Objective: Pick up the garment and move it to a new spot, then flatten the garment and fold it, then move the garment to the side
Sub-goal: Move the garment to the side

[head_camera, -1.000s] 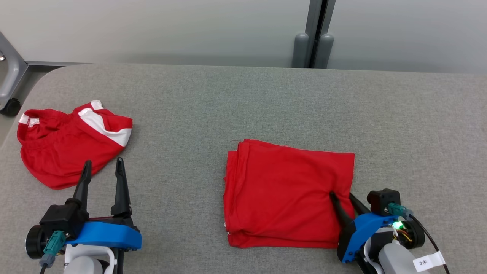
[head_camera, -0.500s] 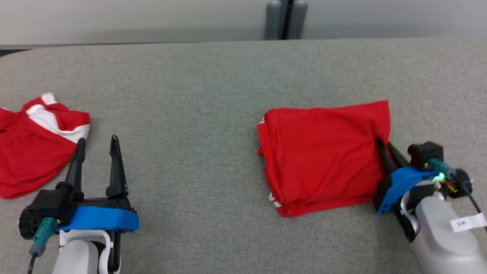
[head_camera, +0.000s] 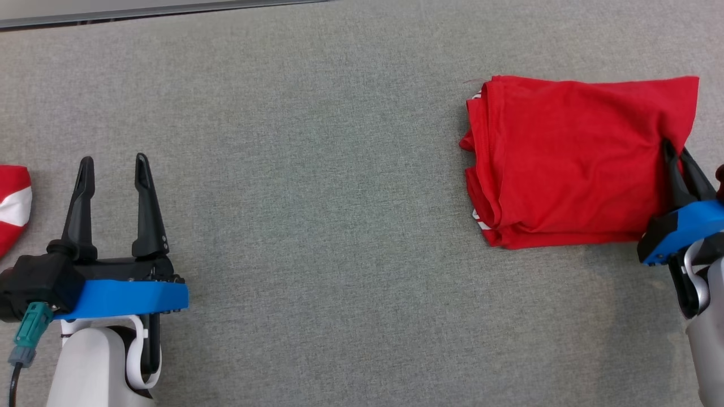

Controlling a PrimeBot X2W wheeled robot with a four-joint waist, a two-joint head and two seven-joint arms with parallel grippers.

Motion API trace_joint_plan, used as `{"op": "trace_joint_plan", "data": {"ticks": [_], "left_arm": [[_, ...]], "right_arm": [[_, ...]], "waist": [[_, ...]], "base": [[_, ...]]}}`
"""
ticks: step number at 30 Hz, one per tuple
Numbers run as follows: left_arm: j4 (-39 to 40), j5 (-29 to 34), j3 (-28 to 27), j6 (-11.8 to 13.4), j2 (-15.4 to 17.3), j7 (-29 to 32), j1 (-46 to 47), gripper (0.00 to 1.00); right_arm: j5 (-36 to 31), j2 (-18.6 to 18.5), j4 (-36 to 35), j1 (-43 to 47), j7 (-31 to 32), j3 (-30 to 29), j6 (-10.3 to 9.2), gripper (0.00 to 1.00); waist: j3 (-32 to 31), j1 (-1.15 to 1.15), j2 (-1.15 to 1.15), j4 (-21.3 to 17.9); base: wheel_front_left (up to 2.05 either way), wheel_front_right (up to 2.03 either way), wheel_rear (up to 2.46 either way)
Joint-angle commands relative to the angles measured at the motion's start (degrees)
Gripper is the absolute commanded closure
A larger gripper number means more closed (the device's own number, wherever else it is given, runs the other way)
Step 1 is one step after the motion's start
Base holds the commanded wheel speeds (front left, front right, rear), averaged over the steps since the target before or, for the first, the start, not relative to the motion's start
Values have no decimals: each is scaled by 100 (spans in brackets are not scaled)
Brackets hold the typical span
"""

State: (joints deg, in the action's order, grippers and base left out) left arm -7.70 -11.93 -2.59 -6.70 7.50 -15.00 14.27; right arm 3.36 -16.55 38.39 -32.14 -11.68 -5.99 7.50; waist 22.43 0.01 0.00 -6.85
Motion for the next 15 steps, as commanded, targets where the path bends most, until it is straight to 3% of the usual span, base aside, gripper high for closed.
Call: {"op": "trace_joint_plan", "data": {"ticks": [1,8,15], "left_arm": [[28,47,5,-31,47,-24,103,0],[130,69,94,-57,44,-23,237,0],[245,42,251,-82,30,-24,450,0]], "right_arm": [[-32,49,-136,0,39,-38,-1,100],[-177,-52,-460,-530,334,-108,-1,100],[-348,-548,-290,-1305,685,-416,-1,100]], "waist": [[30,-1,0,-6],[243,-1,0,114],[575,-1,0,365]], "base": [[0,0,0],[0,0,0],[0,0,0]]}}
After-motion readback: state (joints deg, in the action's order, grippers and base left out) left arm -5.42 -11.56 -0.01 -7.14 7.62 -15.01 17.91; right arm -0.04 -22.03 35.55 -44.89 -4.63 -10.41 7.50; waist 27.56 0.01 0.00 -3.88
